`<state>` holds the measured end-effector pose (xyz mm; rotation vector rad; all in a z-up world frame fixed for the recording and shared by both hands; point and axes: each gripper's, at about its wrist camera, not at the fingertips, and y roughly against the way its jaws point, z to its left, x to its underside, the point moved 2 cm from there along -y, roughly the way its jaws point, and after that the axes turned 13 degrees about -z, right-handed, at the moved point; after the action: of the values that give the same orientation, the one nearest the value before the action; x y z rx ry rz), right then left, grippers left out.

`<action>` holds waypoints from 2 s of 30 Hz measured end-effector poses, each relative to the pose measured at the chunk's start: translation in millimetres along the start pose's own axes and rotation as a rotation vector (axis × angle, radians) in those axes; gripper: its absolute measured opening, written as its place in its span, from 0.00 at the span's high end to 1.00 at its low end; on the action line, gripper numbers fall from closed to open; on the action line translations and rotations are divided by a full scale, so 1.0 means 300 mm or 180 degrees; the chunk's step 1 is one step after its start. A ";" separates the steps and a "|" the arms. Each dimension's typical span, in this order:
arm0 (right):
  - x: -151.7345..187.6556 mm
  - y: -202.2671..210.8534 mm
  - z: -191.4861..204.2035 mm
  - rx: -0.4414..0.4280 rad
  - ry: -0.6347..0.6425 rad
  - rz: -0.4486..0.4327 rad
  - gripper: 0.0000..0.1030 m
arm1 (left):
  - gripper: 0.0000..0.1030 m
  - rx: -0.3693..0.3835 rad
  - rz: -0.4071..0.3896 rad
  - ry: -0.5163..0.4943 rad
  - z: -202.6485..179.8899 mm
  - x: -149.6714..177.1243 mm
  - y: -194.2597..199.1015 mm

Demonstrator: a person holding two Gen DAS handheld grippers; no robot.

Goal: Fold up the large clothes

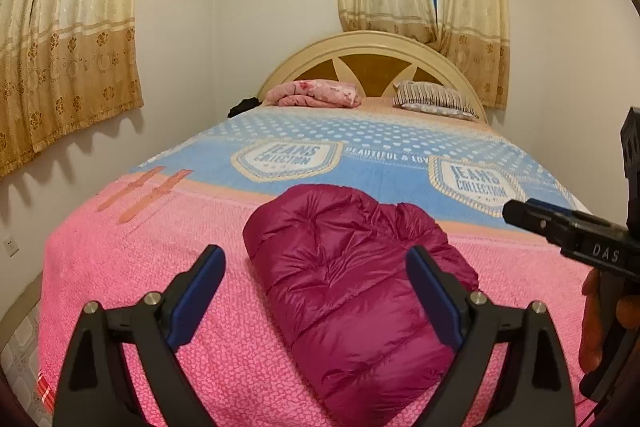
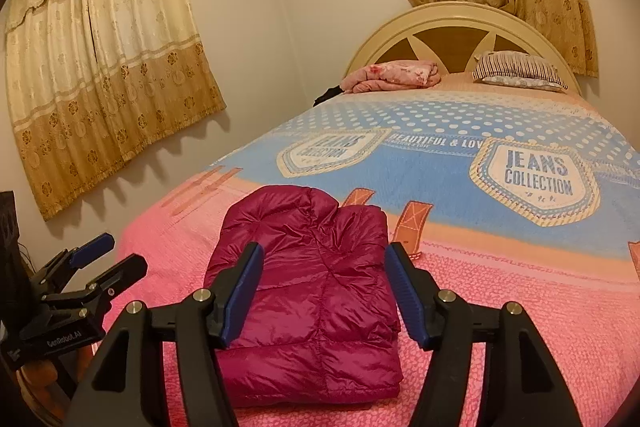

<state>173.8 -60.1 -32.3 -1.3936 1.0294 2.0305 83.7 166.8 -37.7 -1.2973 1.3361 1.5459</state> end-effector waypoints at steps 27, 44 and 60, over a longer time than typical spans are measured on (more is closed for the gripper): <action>0.010 0.040 0.018 -0.0010 0.0003 -0.0025 0.37 | 0.08 -0.0014 -0.0070 -0.0008 -0.011 0.000 0.021; 0.017 0.055 0.016 -0.0033 -0.0013 -0.0008 0.36 | 0.02 -0.0026 -0.0071 -0.0008 -0.016 0.004 0.026; 0.002 0.066 0.039 -0.0067 0.0001 -0.0092 0.35 | 0.00 -0.0087 -0.0052 -0.0014 -0.012 -0.019 0.025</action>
<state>152.4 -63.1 -24.3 -1.4115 0.9852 2.0258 78.9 162.2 -30.2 -1.3177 1.3029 1.5599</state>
